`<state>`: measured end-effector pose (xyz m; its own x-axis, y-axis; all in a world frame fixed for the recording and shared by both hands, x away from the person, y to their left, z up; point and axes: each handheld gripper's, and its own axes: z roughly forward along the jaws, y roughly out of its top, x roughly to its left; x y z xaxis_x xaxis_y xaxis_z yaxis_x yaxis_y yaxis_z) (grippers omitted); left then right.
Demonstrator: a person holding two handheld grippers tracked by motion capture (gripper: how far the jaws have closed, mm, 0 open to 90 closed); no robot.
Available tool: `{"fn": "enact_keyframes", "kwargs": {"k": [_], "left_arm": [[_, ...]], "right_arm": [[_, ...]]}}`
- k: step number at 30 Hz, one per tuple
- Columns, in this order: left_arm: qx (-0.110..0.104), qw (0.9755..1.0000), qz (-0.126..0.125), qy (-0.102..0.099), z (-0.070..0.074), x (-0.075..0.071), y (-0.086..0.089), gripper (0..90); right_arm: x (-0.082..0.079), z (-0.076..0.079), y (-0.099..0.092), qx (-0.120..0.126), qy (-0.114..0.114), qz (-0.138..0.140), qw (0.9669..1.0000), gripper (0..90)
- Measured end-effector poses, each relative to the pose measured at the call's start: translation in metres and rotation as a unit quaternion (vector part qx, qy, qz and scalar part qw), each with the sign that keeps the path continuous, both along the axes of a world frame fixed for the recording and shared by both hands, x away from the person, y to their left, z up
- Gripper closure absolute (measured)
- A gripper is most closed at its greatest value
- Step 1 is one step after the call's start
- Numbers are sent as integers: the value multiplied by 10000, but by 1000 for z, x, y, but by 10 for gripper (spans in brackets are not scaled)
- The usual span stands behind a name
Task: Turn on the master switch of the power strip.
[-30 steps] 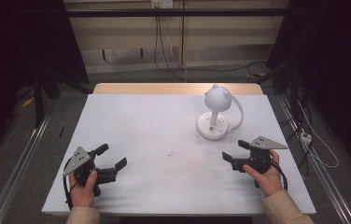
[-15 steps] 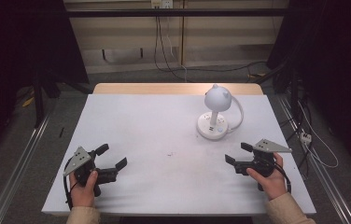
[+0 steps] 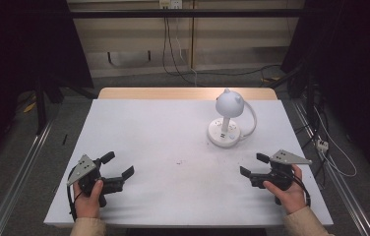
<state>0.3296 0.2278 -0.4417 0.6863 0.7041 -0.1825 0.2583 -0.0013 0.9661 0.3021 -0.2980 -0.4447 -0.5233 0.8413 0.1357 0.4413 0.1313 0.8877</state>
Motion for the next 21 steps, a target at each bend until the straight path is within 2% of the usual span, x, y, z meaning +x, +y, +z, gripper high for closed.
{"fn": "enact_keyframes", "kwargs": {"k": [21], "left_arm": [[7,10000,2,50,-2,0,-1,40]], "right_arm": [[-13,-2,-6,-37,22,57,10000,135]]}}
